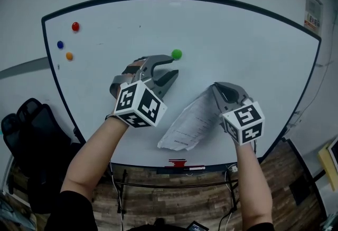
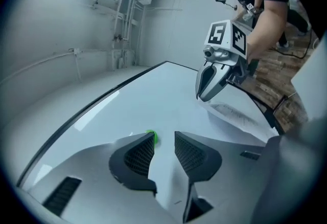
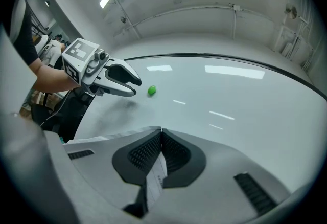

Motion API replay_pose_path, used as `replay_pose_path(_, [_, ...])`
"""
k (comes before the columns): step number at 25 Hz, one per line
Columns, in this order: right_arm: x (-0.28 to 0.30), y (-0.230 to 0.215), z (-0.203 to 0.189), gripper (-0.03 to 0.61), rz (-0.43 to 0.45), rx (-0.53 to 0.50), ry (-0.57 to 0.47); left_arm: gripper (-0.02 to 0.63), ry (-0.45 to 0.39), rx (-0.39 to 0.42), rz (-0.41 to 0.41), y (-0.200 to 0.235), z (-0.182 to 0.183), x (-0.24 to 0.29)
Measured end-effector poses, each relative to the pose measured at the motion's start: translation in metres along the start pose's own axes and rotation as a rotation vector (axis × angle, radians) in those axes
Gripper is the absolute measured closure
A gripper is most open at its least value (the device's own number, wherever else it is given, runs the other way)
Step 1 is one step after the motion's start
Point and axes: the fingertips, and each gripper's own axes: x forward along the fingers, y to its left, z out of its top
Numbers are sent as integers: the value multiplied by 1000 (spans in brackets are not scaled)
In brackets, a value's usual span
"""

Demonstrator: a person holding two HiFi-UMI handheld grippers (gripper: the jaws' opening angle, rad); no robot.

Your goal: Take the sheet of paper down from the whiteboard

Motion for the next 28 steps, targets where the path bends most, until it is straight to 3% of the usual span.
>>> replay_pose_path(4, [-14,24,-4,560,42,11,-4,538,-60,-118,-27,-33,-5,-25])
replay_pose_path(11, [-40,66,-39,560,83,67,25,601,-114,-238,-92,-99,-12,-63])
replay_pose_path(18, [-62,107,-101,560,124,153,106,602,-83,-414,-180,-173,-34,-95])
replay_pose_path(24, [-101,158,-157,560,163,256,179,603,-34,-624,-290,-253,-54,-128])
replay_pose_path(28, [-126,191,-188,560,188,299,226,603,-12,-734,-322,-297,-63,-151])
